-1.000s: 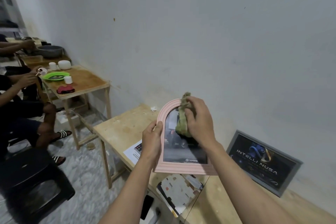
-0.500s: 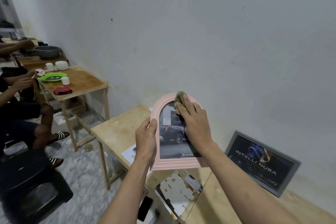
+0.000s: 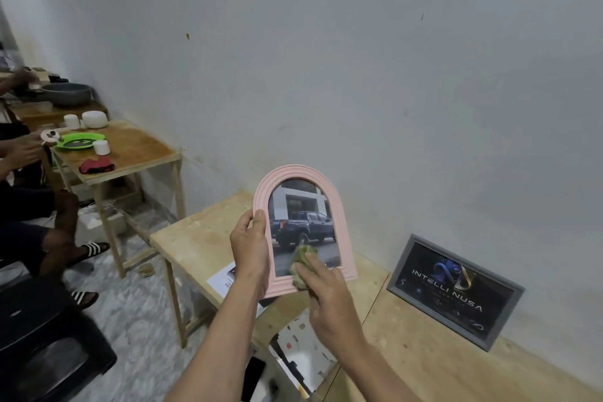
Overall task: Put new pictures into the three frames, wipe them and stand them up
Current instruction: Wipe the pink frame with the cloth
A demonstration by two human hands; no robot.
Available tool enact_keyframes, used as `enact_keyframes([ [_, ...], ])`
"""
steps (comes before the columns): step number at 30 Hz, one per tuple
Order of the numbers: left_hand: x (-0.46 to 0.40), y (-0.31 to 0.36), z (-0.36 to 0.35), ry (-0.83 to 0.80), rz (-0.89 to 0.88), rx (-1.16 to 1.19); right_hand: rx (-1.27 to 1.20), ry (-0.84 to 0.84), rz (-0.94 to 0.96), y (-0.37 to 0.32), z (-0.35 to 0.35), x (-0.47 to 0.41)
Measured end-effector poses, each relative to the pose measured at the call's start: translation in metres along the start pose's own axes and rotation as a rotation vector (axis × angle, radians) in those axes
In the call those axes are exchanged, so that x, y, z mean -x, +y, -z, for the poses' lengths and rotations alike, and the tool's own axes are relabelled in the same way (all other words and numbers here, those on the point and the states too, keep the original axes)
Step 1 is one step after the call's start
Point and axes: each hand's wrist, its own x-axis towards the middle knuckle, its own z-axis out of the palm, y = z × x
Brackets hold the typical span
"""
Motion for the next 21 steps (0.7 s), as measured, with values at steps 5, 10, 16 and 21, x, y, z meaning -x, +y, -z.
enact_keyframes([
  [5,-0.001,0.001,0.003,-0.053,-0.008,-0.048,-0.356,-0.176,0.022,-0.032,0.02,-0.014],
  [10,0.002,0.006,0.011,-0.126,-0.025,-0.096,-0.602,0.026,-0.087,-0.035,0.081,-0.088],
  [16,0.014,0.014,-0.004,-0.186,0.004,0.0,0.02,-0.021,0.175,-0.023,0.06,-0.127],
  [21,0.002,0.015,0.012,-0.109,0.026,-0.002,0.002,-0.176,0.265,-0.03,0.034,-0.058],
])
